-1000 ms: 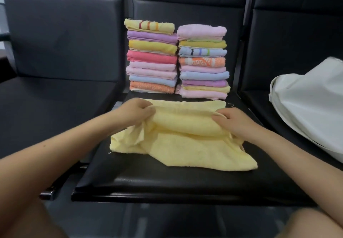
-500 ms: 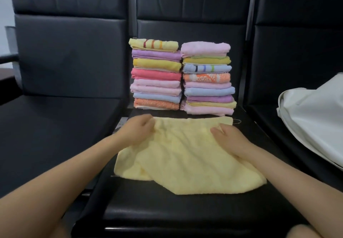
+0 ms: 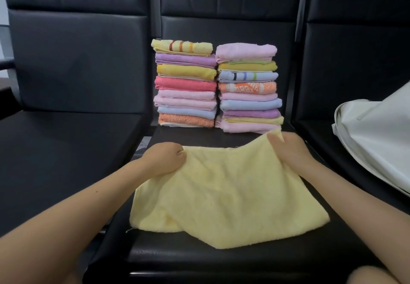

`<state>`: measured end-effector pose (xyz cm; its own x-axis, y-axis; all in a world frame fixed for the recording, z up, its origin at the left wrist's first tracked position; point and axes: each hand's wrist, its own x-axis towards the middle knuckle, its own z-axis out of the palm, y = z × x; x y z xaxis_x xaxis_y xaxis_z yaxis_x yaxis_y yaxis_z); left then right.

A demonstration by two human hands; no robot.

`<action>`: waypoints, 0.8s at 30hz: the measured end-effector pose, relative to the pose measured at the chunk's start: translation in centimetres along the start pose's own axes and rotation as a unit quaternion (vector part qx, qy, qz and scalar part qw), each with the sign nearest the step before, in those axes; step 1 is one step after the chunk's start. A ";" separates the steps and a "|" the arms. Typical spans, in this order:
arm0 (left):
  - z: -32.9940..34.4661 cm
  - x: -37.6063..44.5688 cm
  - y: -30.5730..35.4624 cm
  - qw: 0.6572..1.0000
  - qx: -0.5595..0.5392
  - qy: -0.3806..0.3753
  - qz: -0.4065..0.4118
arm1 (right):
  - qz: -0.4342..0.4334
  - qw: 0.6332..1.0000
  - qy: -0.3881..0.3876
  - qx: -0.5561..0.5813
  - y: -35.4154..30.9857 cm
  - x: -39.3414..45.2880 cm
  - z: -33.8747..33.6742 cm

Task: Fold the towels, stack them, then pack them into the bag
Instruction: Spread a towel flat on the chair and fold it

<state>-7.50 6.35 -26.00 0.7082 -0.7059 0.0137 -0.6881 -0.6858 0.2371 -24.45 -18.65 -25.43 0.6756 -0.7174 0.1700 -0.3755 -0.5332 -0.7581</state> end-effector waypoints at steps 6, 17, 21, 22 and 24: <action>-0.6 0.6 -0.4 0.998 -0.048 -0.049 -0.010 | -0.003 0.990 0.051 -0.135 2.5 2.5 0.9; -0.9 2.8 -2.3 0.945 -0.223 0.230 -0.071 | -0.032 0.974 0.029 -0.223 4.2 2.4 1.5; 1.2 3.8 -1.9 0.967 -0.170 0.175 -0.067 | -0.001 0.970 0.055 -0.237 4.5 2.2 0.9; 1.8 3.9 -2.0 0.975 -0.142 0.158 -0.072 | 0.010 0.969 0.055 -0.241 4.6 2.1 0.7; 2.2 3.9 -2.1 0.981 -0.113 0.135 -0.081 | 0.019 0.969 0.044 -0.244 4.9 2.1 0.3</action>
<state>-3.60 4.64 -28.58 0.8428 -0.4965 0.2079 -0.5316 -0.7071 0.4663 -24.64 -22.65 -29.01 0.6064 -0.7650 0.2169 -0.6686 -0.6382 -0.3816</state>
